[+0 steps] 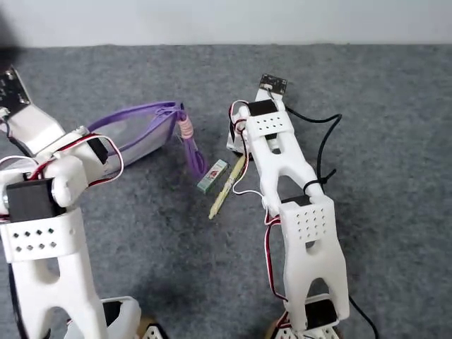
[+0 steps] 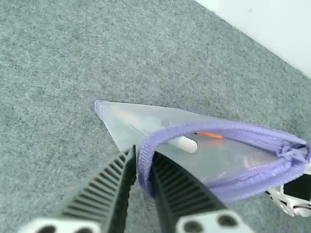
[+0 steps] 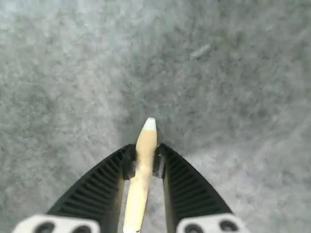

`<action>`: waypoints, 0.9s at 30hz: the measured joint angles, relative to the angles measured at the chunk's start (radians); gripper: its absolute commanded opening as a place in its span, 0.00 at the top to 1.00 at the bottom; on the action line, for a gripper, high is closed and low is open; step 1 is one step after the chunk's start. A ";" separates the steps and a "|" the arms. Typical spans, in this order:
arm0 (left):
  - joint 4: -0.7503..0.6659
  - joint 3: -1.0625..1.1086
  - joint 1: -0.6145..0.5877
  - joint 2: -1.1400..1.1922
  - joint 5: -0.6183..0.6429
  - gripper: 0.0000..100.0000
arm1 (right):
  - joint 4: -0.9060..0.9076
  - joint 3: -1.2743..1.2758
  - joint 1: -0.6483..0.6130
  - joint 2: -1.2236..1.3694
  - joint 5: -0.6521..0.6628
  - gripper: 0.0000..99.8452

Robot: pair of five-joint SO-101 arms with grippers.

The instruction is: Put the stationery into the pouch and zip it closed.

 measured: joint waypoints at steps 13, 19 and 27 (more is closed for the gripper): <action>0.000 0.000 0.000 0.000 0.000 0.99 | 0.385 -0.301 -0.081 -0.077 0.069 0.99; 0.000 0.000 0.000 0.000 0.000 0.99 | 0.388 -0.212 -0.137 -0.322 0.138 0.99; 0.000 0.000 0.000 0.000 0.000 0.99 | 0.388 0.178 -0.192 -0.713 0.146 0.99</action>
